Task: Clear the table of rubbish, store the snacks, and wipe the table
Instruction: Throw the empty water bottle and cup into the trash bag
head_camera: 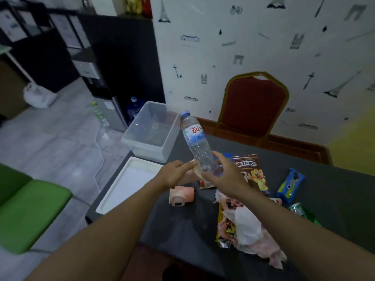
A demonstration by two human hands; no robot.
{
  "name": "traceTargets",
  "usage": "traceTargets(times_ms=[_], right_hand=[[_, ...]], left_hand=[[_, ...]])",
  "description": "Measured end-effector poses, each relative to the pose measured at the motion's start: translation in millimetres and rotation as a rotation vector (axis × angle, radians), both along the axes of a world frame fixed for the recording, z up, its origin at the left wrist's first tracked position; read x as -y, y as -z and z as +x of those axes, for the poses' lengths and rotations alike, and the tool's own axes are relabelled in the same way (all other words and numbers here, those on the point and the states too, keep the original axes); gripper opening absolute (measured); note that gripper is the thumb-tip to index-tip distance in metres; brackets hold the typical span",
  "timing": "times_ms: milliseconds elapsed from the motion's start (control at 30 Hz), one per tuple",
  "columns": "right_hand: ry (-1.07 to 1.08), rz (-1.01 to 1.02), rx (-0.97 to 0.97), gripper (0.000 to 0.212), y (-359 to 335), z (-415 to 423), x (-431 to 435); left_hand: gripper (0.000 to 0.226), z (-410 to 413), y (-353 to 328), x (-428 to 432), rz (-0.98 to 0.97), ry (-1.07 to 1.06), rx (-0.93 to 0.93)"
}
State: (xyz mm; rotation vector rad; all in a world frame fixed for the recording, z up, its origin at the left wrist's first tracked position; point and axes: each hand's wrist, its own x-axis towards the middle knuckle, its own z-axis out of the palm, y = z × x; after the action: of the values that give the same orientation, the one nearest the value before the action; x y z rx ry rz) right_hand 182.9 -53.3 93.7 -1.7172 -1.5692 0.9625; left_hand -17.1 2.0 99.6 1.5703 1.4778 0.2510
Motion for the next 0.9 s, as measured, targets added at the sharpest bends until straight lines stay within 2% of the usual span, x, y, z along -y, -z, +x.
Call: traceTargets(times_ms=[100,233,367,533,667,767,900], right_hand=[[-0.046,0.024,0.006,0.063,0,-15,-11],[-0.133,0.041,0.009,0.065,4,-32,-21],[-0.163,0.049,-0.029,0.045,-2,-58,-24],[-0.234,0.052,-0.067,0.059,-11,-111,-34],[-0.248,0.035,-0.041,0.073,-14,-162,-46],[-0.255,0.019,0.005,0.084,-9,-203,-56],[-0.260,0.001,0.026,0.083,-5,-254,-67]], left_hand=[[0.060,-13,0,12,-0.068,-0.109,0.084],[0.029,-37,-2,29,-0.131,-0.126,0.214],[0.061,-68,2,32,0.017,-0.082,-0.019],[0.051,-115,-4,34,0.128,-0.187,-0.147],[0.063,-172,-1,32,0.186,-0.167,-0.283],[0.049,-220,-2,28,0.210,-0.194,-0.324],[0.057,-285,-1,28,0.218,-0.232,-0.384]])
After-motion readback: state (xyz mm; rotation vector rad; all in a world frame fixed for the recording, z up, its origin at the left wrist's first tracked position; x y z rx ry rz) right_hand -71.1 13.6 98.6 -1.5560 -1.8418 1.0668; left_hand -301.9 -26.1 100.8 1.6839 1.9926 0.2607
